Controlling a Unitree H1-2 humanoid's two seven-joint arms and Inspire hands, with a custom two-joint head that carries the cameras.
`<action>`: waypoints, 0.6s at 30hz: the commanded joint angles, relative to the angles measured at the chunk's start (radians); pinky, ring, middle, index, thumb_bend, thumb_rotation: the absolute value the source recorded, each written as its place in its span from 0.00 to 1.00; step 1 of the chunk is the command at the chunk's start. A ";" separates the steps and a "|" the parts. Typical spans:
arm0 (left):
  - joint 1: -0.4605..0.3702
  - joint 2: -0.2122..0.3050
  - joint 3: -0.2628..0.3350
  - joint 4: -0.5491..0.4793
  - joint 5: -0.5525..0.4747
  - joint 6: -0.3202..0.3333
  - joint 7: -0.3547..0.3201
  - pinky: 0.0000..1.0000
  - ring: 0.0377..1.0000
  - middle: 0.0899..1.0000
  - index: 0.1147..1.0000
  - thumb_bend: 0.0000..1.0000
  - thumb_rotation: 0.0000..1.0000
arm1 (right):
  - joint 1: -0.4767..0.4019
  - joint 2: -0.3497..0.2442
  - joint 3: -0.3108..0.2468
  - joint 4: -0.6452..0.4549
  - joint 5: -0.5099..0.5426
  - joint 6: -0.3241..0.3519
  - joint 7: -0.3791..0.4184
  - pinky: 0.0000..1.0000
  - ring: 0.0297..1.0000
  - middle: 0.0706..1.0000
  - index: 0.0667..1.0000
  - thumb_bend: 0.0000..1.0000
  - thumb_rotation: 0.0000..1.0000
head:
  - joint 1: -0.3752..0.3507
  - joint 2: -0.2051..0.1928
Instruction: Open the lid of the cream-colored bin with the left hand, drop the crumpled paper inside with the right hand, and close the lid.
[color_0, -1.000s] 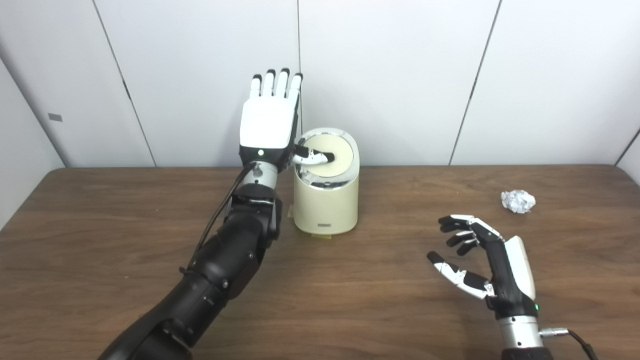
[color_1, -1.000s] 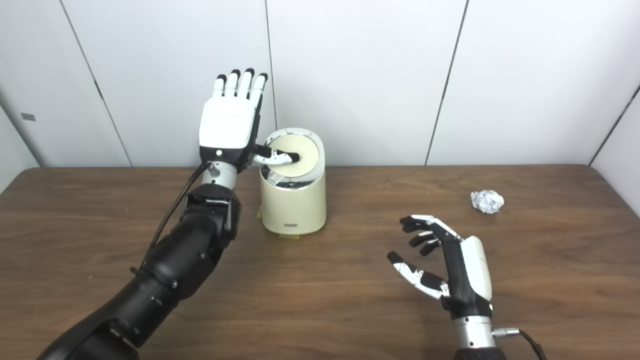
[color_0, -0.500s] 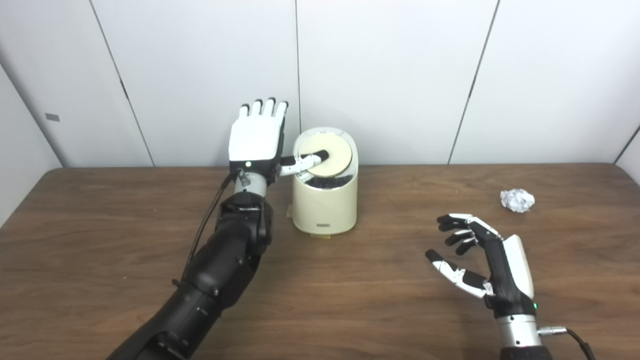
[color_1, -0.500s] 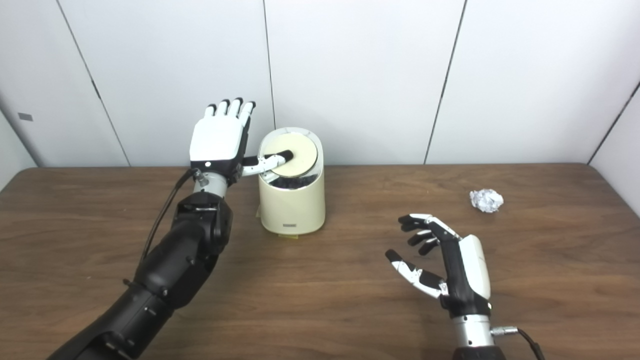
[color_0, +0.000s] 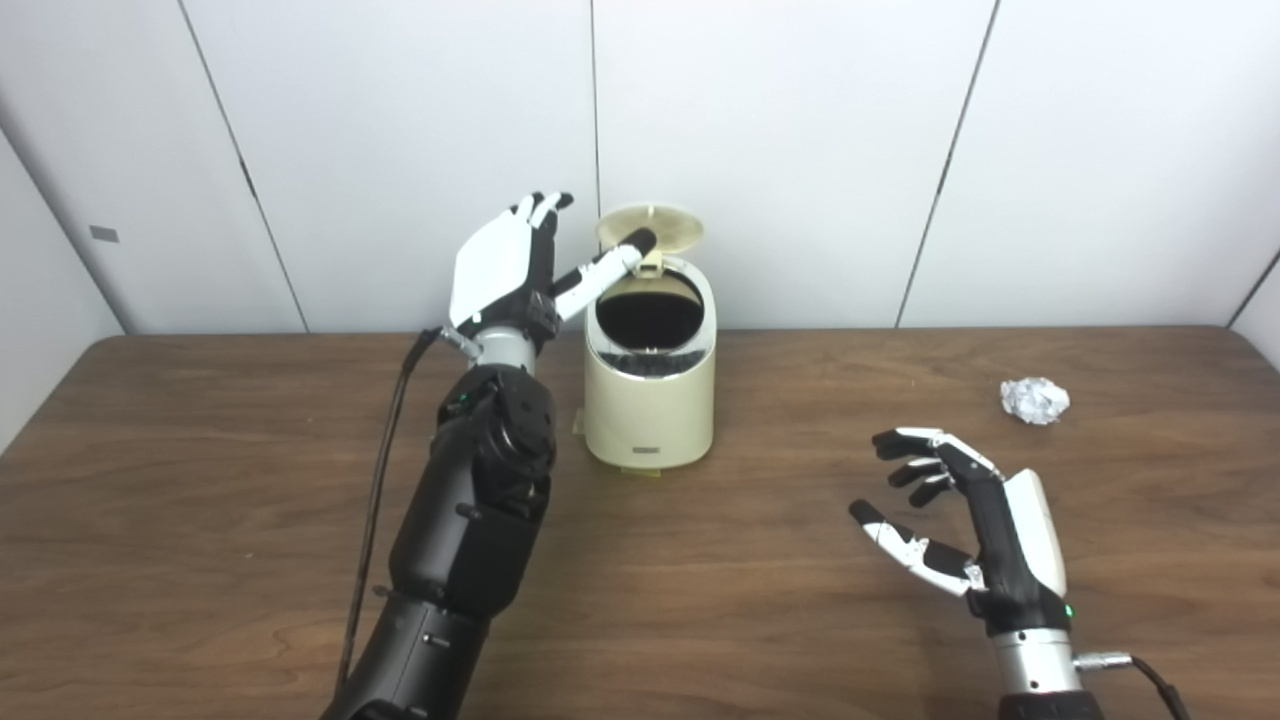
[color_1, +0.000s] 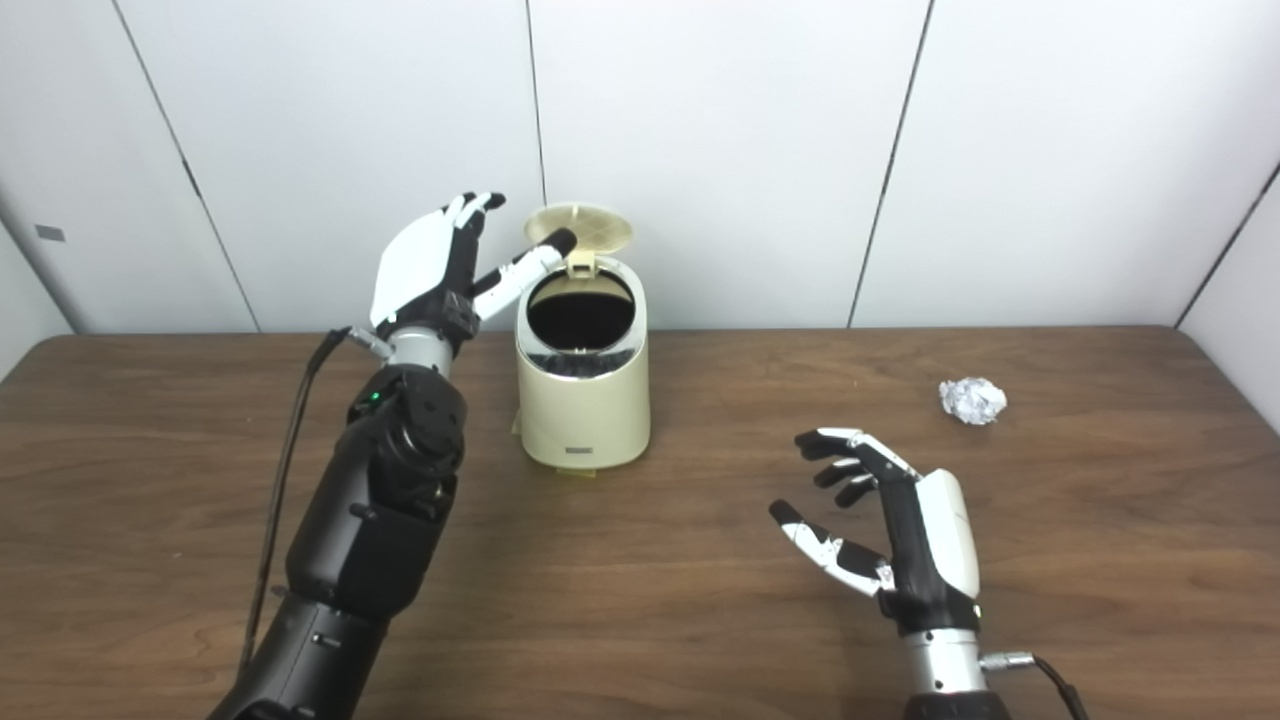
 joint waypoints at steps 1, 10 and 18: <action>-0.012 -0.006 0.019 -0.085 -0.054 -0.014 0.016 1.00 1.00 1.00 0.99 0.80 1.00 | 0.006 0.014 0.008 0.051 -0.005 -0.029 -0.021 0.40 0.52 0.60 0.62 0.33 0.23 | -0.001 0.000; 0.123 -0.019 0.080 -0.225 -0.330 -0.204 0.083 0.72 0.79 0.80 0.79 0.40 1.00 | -0.007 0.000 -0.012 0.011 -0.017 0.002 -0.018 0.47 0.59 0.64 0.66 0.36 0.20 | -0.011 -0.001; 0.276 -0.021 0.146 -0.294 -0.639 -0.386 0.065 0.73 0.76 0.75 0.74 0.43 1.00 | -0.068 -0.075 -0.035 -0.123 -0.038 0.126 0.112 0.56 0.70 0.77 0.75 0.65 0.20 | -0.016 -0.003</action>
